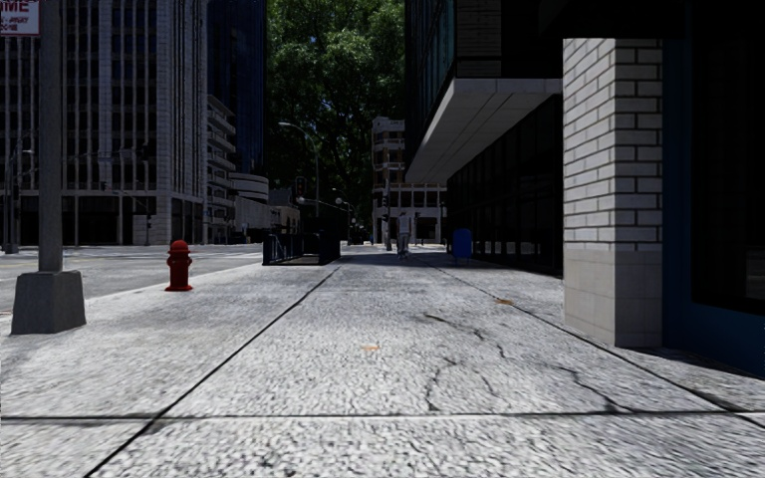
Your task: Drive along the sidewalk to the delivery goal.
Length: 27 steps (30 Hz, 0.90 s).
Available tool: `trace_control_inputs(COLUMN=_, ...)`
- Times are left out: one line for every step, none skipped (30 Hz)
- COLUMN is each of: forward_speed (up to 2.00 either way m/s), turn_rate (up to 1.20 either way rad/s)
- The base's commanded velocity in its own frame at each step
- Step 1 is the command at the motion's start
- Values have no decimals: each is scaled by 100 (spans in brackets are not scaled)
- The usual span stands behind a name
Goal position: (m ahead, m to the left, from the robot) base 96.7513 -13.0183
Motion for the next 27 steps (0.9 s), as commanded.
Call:
trace_control_inputs(forward_speed=200, turn_rate=0)
trace_control_inputs(forward_speed=200, turn_rate=0)
trace_control_inputs(forward_speed=200, turn_rate=0)
trace_control_inputs(forward_speed=200, turn_rate=-2)
trace_control_inputs(forward_speed=200, turn_rate=-4)
trace_control_inputs(forward_speed=200, turn_rate=-9)
trace_control_inputs(forward_speed=200, turn_rate=-9)
trace_control_inputs(forward_speed=200, turn_rate=-10)
trace_control_inputs(forward_speed=200, turn_rate=-10)
trace_control_inputs(forward_speed=200, turn_rate=-10)
trace_control_inputs(forward_speed=200, turn_rate=-10)
trace_control_inputs(forward_speed=200, turn_rate=-11)
trace_control_inputs(forward_speed=200, turn_rate=-12)
trace_control_inputs(forward_speed=200, turn_rate=-16)
trace_control_inputs(forward_speed=200, turn_rate=-19)
trace_control_inputs(forward_speed=200, turn_rate=-19)
trace_control_inputs(forward_speed=200, turn_rate=-21)
trace_control_inputs(forward_speed=200, turn_rate=-21)
trace_control_inputs(forward_speed=200, turn_rate=-21)
trace_control_inputs(forward_speed=200, turn_rate=-21)
trace_control_inputs(forward_speed=200, turn_rate=-21)
trace_control_inputs(forward_speed=200, turn_rate=-21)
trace_control_inputs(forward_speed=200, turn_rate=-15)
trace_control_inputs(forward_speed=200, turn_rate=0)
trace_control_inputs(forward_speed=200, turn_rate=0)
trace_control_inputs(forward_speed=200, turn_rate=0)
trace_control_inputs(forward_speed=200, turn_rate=0)
